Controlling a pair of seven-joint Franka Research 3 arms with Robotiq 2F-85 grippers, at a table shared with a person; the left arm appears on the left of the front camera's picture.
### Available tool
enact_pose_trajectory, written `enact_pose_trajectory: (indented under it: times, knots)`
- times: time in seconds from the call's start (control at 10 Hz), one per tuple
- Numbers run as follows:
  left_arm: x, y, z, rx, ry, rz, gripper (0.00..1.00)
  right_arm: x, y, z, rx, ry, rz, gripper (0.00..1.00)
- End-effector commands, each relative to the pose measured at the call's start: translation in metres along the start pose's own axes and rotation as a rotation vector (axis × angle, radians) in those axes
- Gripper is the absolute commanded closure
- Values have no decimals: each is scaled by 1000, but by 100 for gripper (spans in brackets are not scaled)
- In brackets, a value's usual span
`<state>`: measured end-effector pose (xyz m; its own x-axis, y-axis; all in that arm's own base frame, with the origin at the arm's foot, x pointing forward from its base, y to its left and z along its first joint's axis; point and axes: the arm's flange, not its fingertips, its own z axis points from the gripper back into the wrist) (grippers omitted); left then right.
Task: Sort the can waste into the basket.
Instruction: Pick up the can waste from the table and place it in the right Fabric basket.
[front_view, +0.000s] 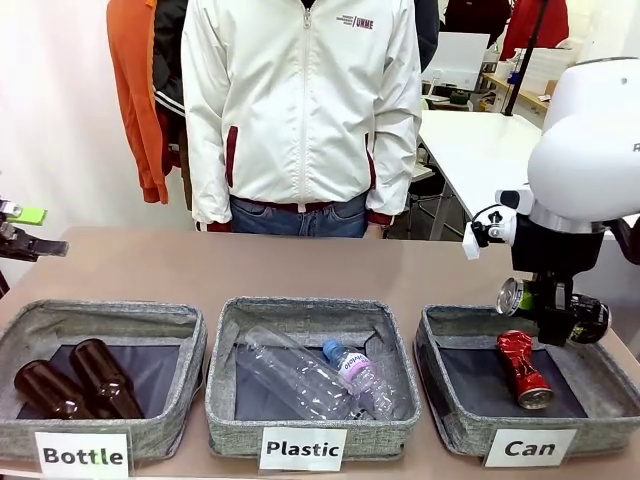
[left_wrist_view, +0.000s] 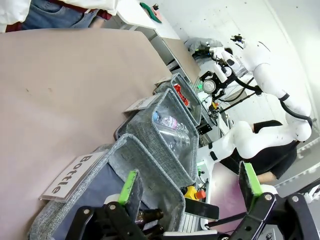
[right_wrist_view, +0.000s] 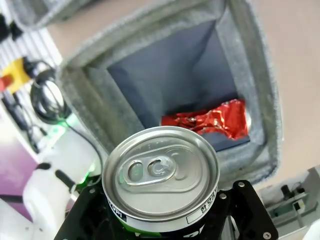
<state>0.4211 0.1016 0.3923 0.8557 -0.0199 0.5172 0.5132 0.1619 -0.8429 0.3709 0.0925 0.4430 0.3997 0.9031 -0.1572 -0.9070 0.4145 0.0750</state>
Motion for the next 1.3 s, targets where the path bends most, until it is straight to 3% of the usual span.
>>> enact_pose_trajectory:
  times: [0.0,0.1,0.2,0.3,0.4,0.6,0.7,0.8,0.9,1.0,1.2]
  knots:
    - [-1,-3,0,7,10,-2,0,2,-4,10,-5,17,46,100]
    - [-1,-3,0,7,10,-2,0,1,-6,11,-5,-2,57,63]
    - [-1,-3,0,7,10,-2,0,0,-7,11,-5,-2,61,42]
    - [-1,-3,0,7,10,-2,0,0,-9,13,-6,-6,59,5]
    - [-1,-3,0,7,10,-2,0,-1,-10,15,-10,-8,50,0]
    - [-1,-3,0,7,10,-2,0,-3,-15,19,-2,-8,41,0]
    - [-1,-3,0,7,10,-2,0,-4,-20,20,-12,-6,50,10]
    - [-1,-3,0,7,10,-2,0,-5,-25,20,-2,-36,32,0]
    - [-1,-3,0,7,10,-2,0,-4,-27,19,3,-62,33,0]
    - [-1,-3,0,7,10,-2,0,-5,-29,19,0,-95,48,0]
    - [-1,-3,0,7,10,-2,0,-9,-38,23,8,-300,11,0]
